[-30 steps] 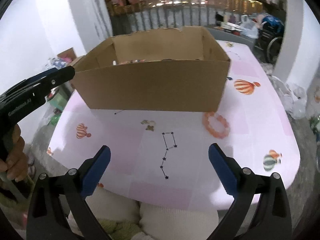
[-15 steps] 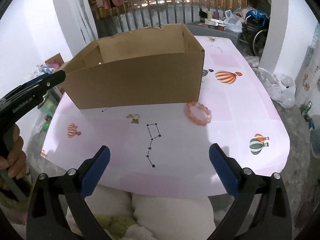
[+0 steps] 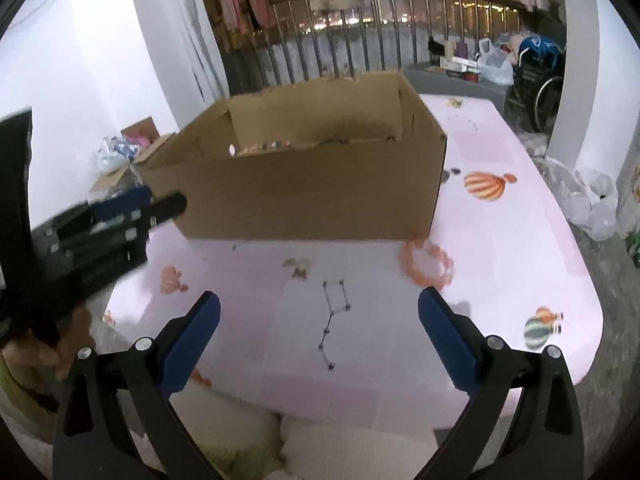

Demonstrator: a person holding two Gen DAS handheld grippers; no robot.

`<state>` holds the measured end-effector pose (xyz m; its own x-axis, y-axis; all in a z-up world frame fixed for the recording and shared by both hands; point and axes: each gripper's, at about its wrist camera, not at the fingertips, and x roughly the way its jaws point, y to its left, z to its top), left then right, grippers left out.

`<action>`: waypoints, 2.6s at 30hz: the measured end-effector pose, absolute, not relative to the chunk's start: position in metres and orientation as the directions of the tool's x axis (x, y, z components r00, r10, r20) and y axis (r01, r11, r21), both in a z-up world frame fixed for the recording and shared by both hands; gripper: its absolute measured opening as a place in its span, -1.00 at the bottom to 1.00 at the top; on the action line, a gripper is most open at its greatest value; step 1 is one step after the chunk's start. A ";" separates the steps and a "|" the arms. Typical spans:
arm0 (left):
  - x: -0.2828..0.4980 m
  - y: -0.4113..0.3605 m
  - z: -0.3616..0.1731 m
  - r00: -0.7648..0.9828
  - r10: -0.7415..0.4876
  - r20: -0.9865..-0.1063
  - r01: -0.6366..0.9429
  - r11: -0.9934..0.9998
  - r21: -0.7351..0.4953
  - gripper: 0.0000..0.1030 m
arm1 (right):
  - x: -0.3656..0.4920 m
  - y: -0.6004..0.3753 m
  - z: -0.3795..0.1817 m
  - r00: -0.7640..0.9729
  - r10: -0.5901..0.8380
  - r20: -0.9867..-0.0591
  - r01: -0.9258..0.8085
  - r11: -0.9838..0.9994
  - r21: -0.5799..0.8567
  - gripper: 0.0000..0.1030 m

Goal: Organize jewelry

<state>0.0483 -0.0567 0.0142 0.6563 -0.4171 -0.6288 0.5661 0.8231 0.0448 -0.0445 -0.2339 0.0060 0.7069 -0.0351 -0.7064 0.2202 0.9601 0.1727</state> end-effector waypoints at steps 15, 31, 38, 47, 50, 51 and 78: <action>0.052 -0.068 -0.015 0.582 -0.420 -0.697 0.593 0.805 0.010 0.00 | -0.018 -0.256 -0.002 0.723 0.036 -0.690 0.144 0.969 0.201 0.87; 0.040 -0.070 -0.033 0.549 -0.439 -0.712 0.641 0.767 0.022 -0.01 | -0.028 -0.257 -0.003 0.752 0.054 -0.657 0.069 0.985 0.161 0.62; 0.034 -0.083 -0.044 0.538 -0.454 -0.710 0.695 0.716 0.068 -0.01 | -0.015 -0.254 -0.018 0.713 0.087 -0.695 0.051 0.983 0.176 0.23; 0.042 -0.091 -0.059 0.533 -0.425 -0.732 0.701 0.706 0.101 -0.28 | 0.011 -0.242 -0.042 0.652 0.166 -0.740 -0.027 0.980 0.196 -0.29; 0.047 -0.087 -0.061 0.525 -0.427 -0.736 0.692 0.718 0.078 -0.39 | 0.018 -0.232 -0.050 0.634 0.171 -0.754 -0.044 0.982 0.185 -0.31; 0.048 -0.086 -0.061 0.524 -0.426 -0.737 0.690 0.720 0.075 -0.43 | 0.020 -0.230 -0.052 0.630 0.166 -0.759 -0.044 0.983 0.179 -0.32; 0.047 -0.091 -0.062 0.500 -0.446 -0.742 0.709 0.703 0.055 -0.50 | 0.010 -0.247 -0.061 0.611 0.080 -0.788 0.060 0.987 0.147 -0.93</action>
